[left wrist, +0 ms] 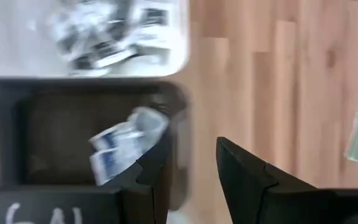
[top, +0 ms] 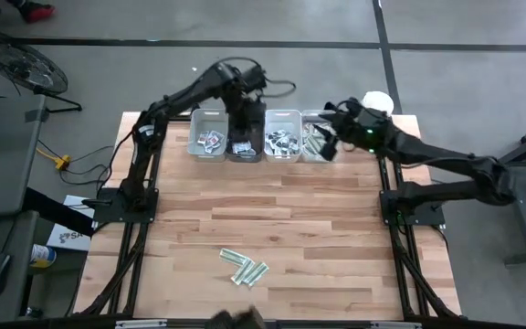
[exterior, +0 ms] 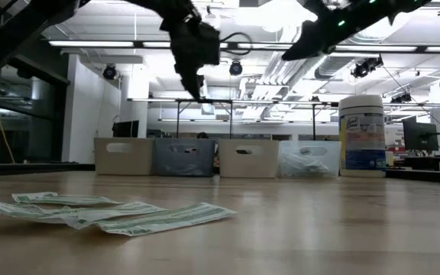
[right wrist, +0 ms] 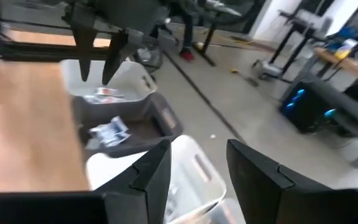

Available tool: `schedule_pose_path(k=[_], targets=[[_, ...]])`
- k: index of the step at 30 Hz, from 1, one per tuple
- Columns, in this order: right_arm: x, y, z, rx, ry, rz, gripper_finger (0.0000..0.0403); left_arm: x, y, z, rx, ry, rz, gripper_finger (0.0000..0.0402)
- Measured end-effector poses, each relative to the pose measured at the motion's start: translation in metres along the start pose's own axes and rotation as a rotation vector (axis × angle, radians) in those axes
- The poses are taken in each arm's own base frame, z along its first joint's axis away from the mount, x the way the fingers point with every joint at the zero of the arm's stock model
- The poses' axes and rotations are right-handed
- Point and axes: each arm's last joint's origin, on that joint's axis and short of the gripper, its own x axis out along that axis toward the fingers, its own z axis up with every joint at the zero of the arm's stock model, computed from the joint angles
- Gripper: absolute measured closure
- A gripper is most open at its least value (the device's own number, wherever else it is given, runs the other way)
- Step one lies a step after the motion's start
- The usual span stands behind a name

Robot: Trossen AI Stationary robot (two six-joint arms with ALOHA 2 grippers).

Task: Pick & Place First Aid Supplies
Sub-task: Put the green bandage into the transparent bin

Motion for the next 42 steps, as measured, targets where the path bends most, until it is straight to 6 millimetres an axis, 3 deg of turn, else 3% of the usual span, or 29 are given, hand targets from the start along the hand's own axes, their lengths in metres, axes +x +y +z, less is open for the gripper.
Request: schedule_pose_path(k=[7,11,18,25,32,42], targets=[[-0.062,-0.011,0.002,0.079,0.011,0.072,0.0253,0.012,-0.062,0.018,0.013,0.152,0.017,0.0282],[-0.098,-0.016,-0.001,0.112,0.0,0.082,0.0254,0.013,-0.099,0.029,-0.017,0.15,0.037,0.0282],[-0.139,-0.021,-0.011,0.175,-0.016,0.09,0.0253,0.02,-0.163,0.04,-0.113,0.164,0.104,0.0282],[-0.148,-0.019,-0.016,0.179,-0.014,0.182,0.0253,0.023,-0.215,0.045,-0.173,0.119,0.13,0.0282],[-0.148,-0.017,-0.015,0.183,-0.021,0.234,0.0253,0.023,-0.267,0.058,-0.187,-0.09,0.139,0.0282],[-0.148,-0.017,-0.016,0.18,-0.017,0.249,0.0253,0.028,-0.339,0.055,-0.301,-0.257,0.152,0.0282]])
